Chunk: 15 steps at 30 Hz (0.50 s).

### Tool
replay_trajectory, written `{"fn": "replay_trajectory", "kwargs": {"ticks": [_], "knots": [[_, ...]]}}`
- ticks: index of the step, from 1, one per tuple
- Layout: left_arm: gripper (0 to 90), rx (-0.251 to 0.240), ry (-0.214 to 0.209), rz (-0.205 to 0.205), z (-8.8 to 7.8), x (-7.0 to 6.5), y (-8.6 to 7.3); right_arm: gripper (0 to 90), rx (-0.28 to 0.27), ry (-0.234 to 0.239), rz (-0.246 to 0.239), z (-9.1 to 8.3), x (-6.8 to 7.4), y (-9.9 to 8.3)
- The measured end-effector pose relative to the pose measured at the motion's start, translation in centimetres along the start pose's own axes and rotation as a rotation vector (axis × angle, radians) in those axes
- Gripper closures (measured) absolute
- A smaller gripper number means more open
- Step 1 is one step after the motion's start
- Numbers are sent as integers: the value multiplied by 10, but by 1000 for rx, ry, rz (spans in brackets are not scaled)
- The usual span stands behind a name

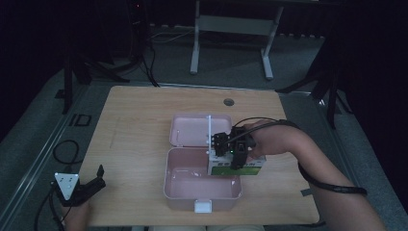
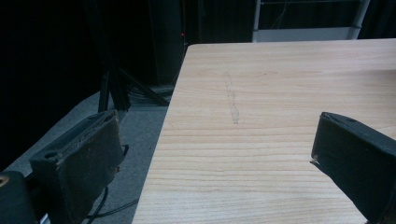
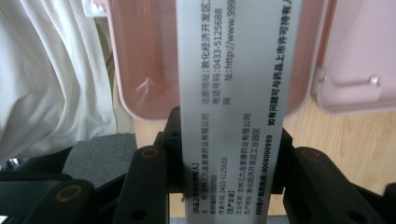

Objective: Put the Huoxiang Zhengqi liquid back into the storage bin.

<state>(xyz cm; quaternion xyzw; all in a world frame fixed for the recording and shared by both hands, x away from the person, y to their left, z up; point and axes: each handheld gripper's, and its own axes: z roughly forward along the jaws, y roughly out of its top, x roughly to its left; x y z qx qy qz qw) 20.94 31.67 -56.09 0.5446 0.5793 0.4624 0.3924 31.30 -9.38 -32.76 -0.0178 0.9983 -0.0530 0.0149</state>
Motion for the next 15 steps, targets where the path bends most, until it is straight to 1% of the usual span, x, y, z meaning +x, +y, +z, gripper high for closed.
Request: {"fn": "replay_trajectory", "kwargs": {"ticks": [5,10,15], "knots": [[22,-2,1,-2,0,0,0,629,-18,4,-30,-3,4,17],[22,-2,1,-3,0,0,0,629,-30,0,-48,-5,9,35],[22,-4,-1,-5,0,1,0,629,-43,13,-65,-1,13,50]]}}
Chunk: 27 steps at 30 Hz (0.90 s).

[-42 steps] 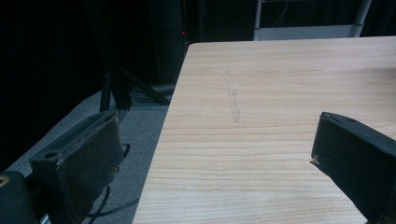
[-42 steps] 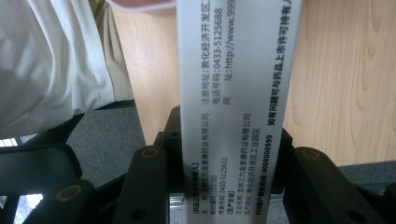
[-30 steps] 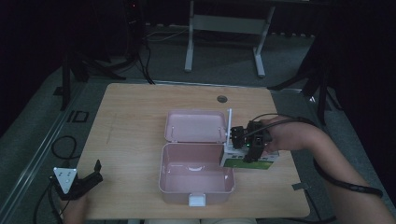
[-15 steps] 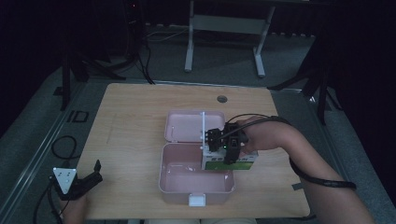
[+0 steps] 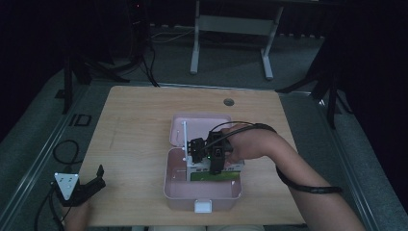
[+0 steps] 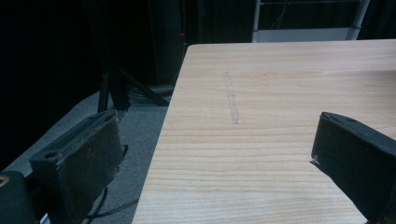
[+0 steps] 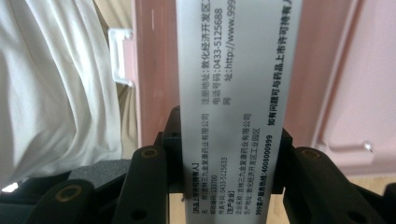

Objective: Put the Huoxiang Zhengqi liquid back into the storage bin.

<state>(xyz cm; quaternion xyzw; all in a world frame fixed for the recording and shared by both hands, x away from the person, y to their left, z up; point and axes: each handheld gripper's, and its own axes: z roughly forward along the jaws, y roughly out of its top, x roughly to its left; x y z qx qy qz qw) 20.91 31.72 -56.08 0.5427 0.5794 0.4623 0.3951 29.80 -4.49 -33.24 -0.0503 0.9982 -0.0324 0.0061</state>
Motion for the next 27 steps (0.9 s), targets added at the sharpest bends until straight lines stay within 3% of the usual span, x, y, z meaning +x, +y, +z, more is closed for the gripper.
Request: {"fn": "replay_trajectory", "kwargs": {"ticks": [6,27], "knots": [[22,0,0,-1,0,0,0,629,25,15,-10,17,1,9],[22,3,2,3,0,0,0,628,39,74,29,89,-6,1]]}}
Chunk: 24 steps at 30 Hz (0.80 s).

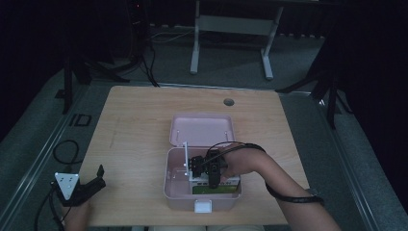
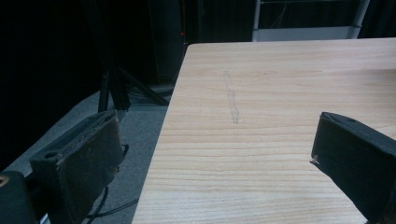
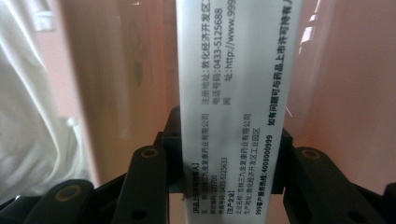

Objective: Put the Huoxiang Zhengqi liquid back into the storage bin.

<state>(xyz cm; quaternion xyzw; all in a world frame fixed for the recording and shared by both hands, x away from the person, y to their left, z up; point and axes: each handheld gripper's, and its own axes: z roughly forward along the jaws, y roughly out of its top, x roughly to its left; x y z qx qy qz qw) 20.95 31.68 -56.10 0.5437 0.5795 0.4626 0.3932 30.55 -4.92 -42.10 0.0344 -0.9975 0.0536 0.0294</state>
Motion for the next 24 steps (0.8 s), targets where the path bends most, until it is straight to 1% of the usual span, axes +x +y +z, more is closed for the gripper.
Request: {"fn": "replay_trajectory", "kwargs": {"ticks": [1,2,4,9,12,16,21,24], "knots": [[22,-1,0,-1,0,0,0,628,1,8,1,8,0,1],[22,-1,0,0,0,0,0,628,4,11,1,12,0,2],[22,-1,-1,1,0,0,0,628,6,11,2,17,-1,2],[22,0,-2,3,0,0,0,628,-1,32,5,28,-1,1],[22,0,-1,3,0,0,0,628,-5,40,12,33,-2,0],[22,1,-1,3,0,0,0,628,-9,59,10,41,-2,0],[22,2,-1,6,0,-1,0,625,-19,71,8,48,-1,-1],[21,2,-1,7,0,-1,0,624,-26,71,11,49,-1,0]]}}
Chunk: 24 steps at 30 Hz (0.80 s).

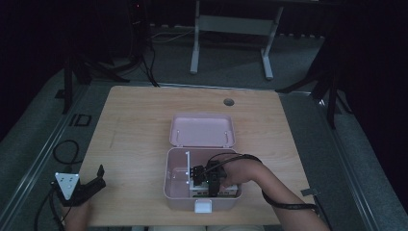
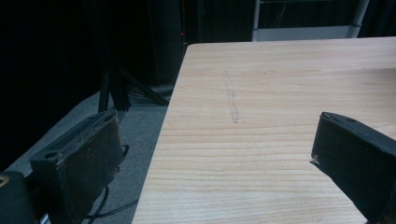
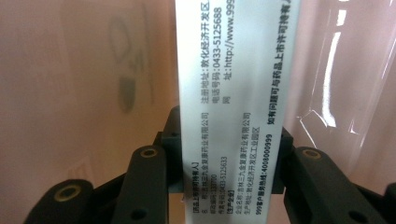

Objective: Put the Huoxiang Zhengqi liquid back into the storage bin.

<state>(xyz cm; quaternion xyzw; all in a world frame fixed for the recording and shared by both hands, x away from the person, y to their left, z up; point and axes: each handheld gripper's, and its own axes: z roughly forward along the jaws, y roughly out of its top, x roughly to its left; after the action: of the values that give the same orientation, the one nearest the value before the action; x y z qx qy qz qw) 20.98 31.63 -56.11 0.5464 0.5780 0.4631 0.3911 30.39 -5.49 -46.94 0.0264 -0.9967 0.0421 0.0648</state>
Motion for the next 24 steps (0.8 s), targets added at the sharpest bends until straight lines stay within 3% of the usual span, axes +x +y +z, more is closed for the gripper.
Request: {"fn": "replay_trajectory", "kwargs": {"ticks": [8,10,20,24], "knots": [[21,0,1,2,0,0,0,602,16,-4,-2,0,1,2],[22,0,1,1,0,0,0,558,13,-4,4,-2,0,1],[22,-3,4,2,1,-1,0,476,-27,-21,40,-39,0,-13],[22,-1,4,5,1,-1,0,452,-77,-55,57,-59,0,-21]]}}
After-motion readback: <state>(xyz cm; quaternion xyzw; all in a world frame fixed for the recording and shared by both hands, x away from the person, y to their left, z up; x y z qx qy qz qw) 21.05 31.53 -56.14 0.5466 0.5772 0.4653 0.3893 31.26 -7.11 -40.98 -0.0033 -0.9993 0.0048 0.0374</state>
